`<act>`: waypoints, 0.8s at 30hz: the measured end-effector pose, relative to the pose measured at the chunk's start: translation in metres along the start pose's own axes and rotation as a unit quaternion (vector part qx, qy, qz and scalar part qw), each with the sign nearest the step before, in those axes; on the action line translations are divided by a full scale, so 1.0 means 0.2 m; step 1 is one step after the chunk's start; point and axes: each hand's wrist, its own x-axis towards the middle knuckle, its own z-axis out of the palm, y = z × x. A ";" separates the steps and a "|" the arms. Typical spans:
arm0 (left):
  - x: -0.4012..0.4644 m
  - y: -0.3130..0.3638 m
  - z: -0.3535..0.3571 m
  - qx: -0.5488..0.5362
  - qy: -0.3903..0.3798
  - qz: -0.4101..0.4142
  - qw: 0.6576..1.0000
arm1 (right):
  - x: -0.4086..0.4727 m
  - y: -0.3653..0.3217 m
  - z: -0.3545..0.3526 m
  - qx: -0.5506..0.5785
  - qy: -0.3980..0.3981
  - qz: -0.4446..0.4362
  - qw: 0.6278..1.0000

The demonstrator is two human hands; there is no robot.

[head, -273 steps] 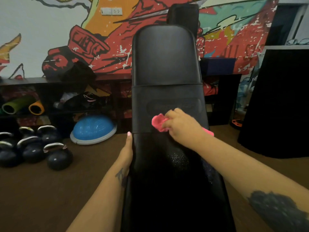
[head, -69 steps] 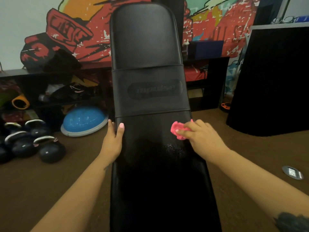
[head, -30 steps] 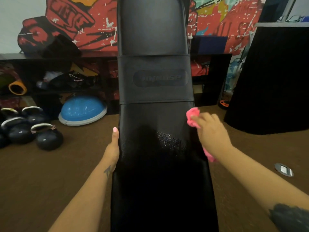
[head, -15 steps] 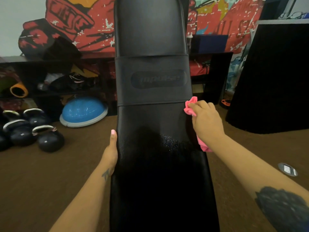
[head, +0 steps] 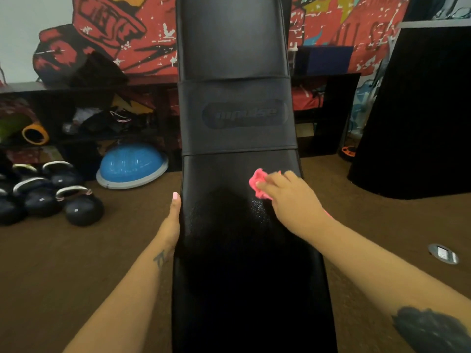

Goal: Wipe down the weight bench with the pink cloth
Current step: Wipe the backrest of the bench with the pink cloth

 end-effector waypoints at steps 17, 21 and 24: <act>-0.10 -0.11 -0.01 0.040 0.046 -0.063 0.996 | -0.02 -0.08 -0.01 0.022 -0.046 -0.010 0.999; -0.09 -0.12 0.00 0.044 0.049 -0.055 0.996 | 0.12 -0.15 -0.01 0.032 0.027 0.053 0.998; -0.08 -0.13 0.00 0.037 0.054 -0.046 0.997 | 0.14 -0.29 0.03 0.048 0.007 0.022 0.999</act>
